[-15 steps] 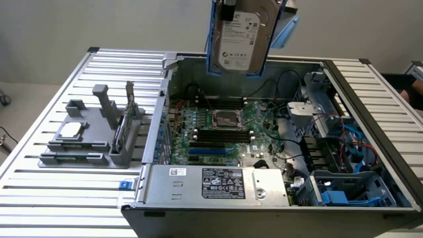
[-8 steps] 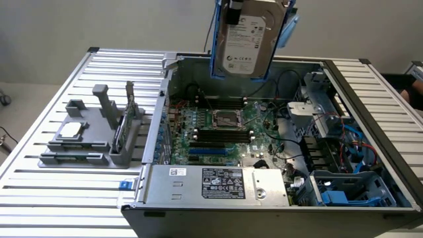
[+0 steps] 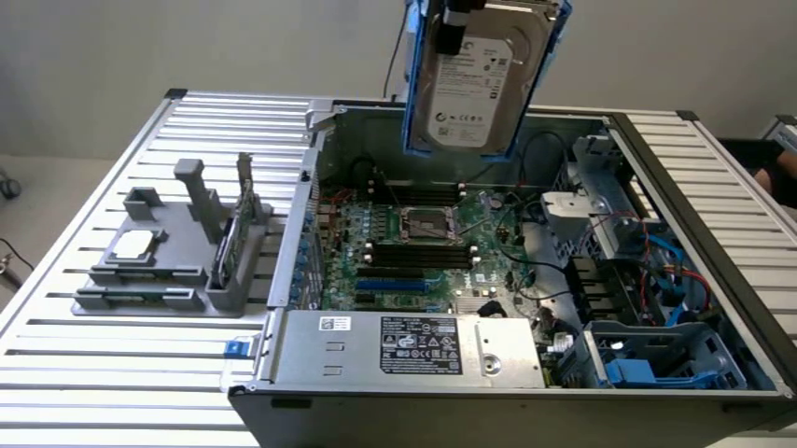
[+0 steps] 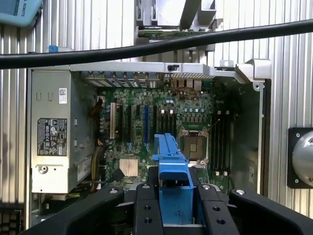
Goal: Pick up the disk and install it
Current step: 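Pick up the disk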
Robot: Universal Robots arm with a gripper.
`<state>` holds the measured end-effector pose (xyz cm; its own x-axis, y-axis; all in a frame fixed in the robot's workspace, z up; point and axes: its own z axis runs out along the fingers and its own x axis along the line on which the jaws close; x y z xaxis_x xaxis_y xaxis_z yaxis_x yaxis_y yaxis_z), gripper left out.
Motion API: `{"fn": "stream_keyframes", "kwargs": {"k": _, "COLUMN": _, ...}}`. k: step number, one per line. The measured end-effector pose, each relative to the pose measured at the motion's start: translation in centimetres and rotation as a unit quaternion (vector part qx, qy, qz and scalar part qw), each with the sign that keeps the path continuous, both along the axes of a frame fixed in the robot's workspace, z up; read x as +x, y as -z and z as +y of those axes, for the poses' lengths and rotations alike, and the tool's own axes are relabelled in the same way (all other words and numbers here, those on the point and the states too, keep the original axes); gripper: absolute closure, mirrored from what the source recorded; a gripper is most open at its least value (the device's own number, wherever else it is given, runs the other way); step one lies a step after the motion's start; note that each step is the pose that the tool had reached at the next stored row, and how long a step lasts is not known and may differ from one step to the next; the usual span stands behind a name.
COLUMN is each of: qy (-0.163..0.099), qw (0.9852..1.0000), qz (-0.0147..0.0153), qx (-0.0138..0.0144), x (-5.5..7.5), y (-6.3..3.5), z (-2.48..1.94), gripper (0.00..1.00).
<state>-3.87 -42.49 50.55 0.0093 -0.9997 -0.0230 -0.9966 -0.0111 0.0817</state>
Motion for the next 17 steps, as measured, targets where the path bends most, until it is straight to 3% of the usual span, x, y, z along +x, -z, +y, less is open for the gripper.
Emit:
{"fn": "stream_keyframes", "kwargs": {"k": 7, "qy": 0.000, "qw": 1.0000, "qz": 0.0006, "qx": 0.0067, "x": 1.1, "y": -0.33, "z": -1.38, "gripper": 0.67}}
{"fn": "stream_keyframes", "kwargs": {"k": 13, "qy": 0.000, "qw": 1.0000, "qz": 0.0006, "qx": 0.0077, "x": 3.1, "y": -1.86, "z": -2.54, "gripper": 0.67}}
{"fn": "stream_keyframes", "kwargs": {"k": 17, "qy": 0.000, "qw": 1.0000, "qz": 0.0006, "qx": 0.0083, "x": 3.8, "y": -2.24, "z": -3.52, "gripper": 0.67}}
